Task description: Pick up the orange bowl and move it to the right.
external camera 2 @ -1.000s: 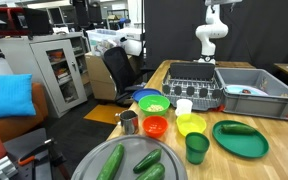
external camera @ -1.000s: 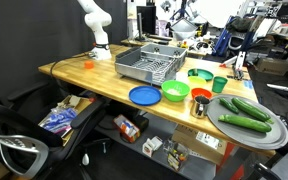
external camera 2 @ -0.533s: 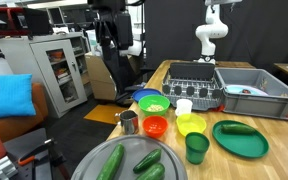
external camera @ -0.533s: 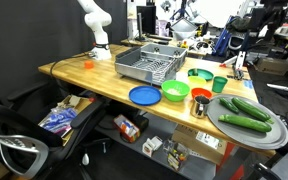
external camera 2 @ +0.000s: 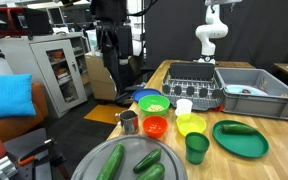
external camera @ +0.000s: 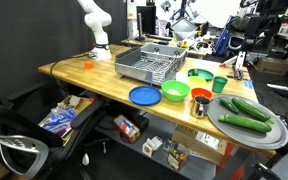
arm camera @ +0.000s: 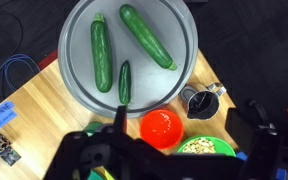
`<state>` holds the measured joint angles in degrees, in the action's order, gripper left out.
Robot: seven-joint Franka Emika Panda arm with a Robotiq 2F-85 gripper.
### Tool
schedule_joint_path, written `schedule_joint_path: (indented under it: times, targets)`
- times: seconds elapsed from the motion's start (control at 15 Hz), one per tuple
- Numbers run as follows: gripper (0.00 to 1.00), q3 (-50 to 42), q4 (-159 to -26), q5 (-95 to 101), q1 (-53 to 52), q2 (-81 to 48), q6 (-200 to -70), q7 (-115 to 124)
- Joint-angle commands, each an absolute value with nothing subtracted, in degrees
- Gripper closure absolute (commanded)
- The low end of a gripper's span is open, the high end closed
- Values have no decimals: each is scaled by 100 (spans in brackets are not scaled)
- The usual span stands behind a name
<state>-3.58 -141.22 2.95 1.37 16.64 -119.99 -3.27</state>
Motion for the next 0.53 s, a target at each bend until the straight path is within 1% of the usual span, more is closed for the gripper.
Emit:
schedule_joint_path:
  times: [0.0, 0.27, 0.47]
  targets:
    - [0, -305, -14111, 301, 181, 1544, -12140, -231]
    - [0, -269, -14189, 426, 203, 1018, -13063, 45]
    - [0, -264, -14236, 565, 212, 382, -14089, 129]
